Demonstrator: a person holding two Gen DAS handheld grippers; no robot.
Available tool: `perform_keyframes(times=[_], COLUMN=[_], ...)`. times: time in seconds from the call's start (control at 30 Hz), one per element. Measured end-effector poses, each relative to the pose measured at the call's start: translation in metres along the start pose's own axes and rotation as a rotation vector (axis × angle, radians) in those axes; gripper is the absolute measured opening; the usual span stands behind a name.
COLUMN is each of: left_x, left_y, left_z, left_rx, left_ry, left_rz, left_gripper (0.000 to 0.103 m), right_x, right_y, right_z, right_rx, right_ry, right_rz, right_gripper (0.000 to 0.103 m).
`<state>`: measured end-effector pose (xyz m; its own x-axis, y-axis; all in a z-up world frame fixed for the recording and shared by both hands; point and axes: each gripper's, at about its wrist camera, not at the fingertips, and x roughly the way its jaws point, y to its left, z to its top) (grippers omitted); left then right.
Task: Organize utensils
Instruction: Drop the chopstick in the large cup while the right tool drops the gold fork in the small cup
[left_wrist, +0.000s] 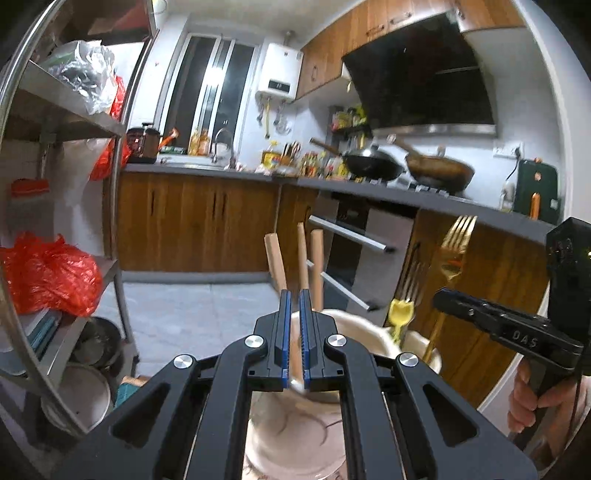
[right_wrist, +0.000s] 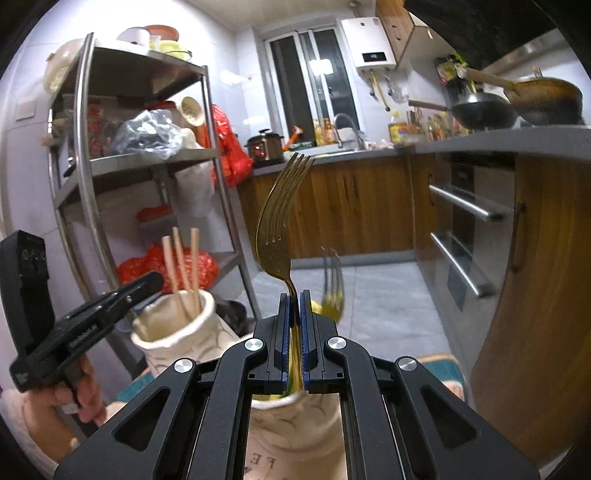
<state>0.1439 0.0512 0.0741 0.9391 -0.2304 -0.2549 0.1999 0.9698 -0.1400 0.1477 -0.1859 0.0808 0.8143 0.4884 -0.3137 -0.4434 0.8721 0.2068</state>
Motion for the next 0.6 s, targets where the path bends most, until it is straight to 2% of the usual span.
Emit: perform_keyframes(times=[0.37, 0.43, 0.5, 0.6], left_x=[0.008, 0.008, 0.005, 0.000], left_y=[0.009, 0.007, 0.005, 0.002], left_z=[0.001, 0.001, 0.002, 0.004], left_rx=[-0.014, 0.002, 0.012, 0.022], left_ry=[0.075, 0.078, 0.073, 0.069], left_rz=[0.038, 0.046, 0.053, 0.055], left_gripper=[0.007, 0.013, 0.033, 0.037], right_x=[0.007, 0.008, 0.009, 0.007], right_y=[-0.009, -0.011, -0.013, -0.016], right_z=[0.001, 0.002, 0.001, 0.000], right_rx=[0.038, 0.043, 0.050, 0.061], right_ry=[0.031, 0.038, 0.041, 0.038], right_rz=[-0.037, -0.042, -0.044, -0.045], right_gripper=[0.007, 0.008, 0.012, 0.021])
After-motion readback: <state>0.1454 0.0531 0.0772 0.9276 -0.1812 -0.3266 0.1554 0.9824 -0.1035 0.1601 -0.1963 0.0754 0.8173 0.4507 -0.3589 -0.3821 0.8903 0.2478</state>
